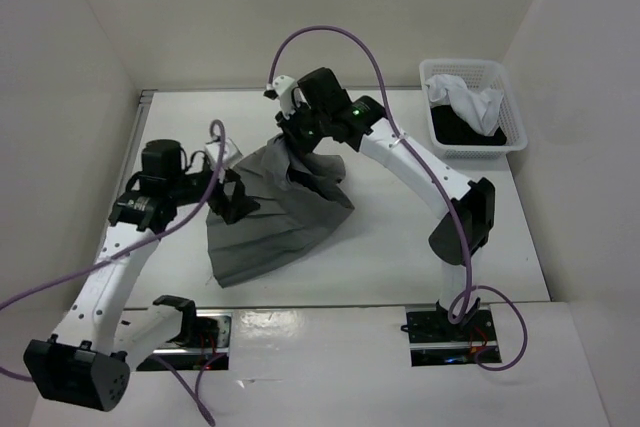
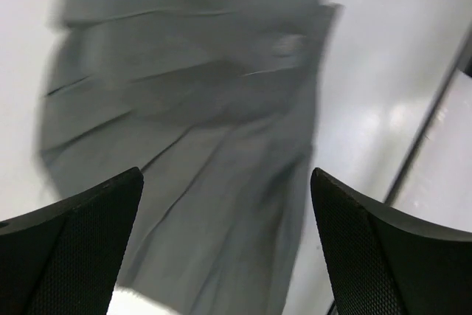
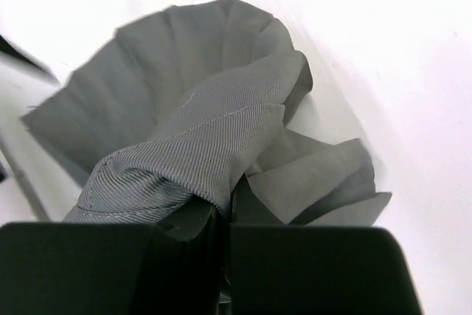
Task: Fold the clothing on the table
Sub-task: Flatten the skirt out
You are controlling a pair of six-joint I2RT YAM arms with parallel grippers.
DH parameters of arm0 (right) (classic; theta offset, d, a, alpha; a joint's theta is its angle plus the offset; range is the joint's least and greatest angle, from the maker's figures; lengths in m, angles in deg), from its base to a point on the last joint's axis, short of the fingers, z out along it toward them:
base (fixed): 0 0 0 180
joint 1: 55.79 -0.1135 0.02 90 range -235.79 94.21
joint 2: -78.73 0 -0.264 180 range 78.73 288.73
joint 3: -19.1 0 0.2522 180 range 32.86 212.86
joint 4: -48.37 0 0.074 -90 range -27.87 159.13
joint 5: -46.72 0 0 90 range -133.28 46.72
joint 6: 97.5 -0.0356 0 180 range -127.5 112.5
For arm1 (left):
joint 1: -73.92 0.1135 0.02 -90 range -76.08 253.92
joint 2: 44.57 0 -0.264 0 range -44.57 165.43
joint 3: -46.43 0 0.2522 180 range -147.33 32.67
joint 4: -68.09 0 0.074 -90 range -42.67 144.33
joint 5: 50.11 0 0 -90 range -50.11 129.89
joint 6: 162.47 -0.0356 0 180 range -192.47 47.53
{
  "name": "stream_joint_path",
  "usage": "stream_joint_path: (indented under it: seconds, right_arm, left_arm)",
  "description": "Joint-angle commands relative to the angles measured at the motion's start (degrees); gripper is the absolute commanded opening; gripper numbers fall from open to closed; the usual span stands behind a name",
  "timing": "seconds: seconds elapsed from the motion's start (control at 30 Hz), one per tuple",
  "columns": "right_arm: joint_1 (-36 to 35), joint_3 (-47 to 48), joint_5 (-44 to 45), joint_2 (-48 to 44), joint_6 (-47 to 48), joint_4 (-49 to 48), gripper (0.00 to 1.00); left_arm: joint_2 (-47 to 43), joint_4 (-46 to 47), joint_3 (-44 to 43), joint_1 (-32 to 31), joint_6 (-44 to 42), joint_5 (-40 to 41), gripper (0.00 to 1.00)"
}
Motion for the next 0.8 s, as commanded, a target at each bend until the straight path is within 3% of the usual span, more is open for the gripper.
stream_joint_path:
  seconds: [0.0, 0.23, 0.5, 0.77]
  right_arm:
    - [-0.08, 5.1, -7.25, -0.07, -1.91, 1.33, 0.0]
    - [-0.08, 3.52, -8.84, 0.54, -1.39, 1.86, 0.0]
    - [-0.08, 2.91, -11.65, 0.54, -0.86, 2.39, 0.0]
    - [-0.08, 2.91, -11.04, 1.06, -0.86, 2.39, 0.0]
  left_arm:
    - [0.55, 3.08, 1.54, -9.74, -5.86, 0.29, 1.0]
    - [5.23, 8.53, 1.37, -19.79, -8.15, 12.15, 1.0]
    - [5.23, 18.55, 4.88, -23.93, -10.34, 26.03, 0.89]
    - [4.09, 17.77, 3.22, -28.5, -10.35, 27.64, 0.83]
